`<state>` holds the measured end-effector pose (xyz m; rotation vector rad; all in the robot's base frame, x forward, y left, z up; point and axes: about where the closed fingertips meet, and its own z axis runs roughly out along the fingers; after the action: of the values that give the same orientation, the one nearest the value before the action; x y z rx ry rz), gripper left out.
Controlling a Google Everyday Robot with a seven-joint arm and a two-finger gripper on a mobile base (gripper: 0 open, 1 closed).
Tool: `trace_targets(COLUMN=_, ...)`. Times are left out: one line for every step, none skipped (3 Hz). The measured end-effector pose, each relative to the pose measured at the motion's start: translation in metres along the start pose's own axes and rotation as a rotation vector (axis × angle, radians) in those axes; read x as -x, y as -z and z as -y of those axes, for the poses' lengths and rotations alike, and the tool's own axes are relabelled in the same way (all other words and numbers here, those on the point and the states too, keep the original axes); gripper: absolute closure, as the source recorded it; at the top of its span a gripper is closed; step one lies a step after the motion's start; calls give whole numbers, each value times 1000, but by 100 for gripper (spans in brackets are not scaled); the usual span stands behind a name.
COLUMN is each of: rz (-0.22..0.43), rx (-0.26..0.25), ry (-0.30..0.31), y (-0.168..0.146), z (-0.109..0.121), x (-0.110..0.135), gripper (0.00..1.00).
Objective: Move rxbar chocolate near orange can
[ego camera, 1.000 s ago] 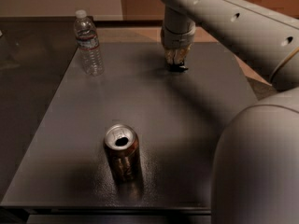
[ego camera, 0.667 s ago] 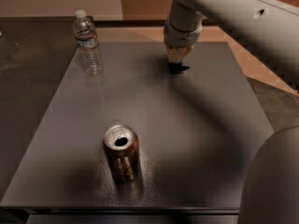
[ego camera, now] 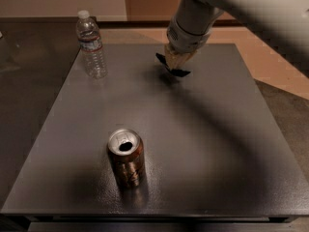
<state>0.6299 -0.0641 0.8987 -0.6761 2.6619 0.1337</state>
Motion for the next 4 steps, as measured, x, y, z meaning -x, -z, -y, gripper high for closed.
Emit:
trace_targets(rz=25, rx=68, ry=148, y=13, z=-22, x=-15, gripper=100)
trace_targets(rz=52, rx=117, ry=283, y=20, z=-39, x=-33, gripper=100)
trace_targets(rz=81, rx=146, ry=371, y=28, z=-54, x=-55, gripper=100)
trace_targets(rz=102, rx=150, ry=444, y=43, z=-75, x=-80, gripper=100)
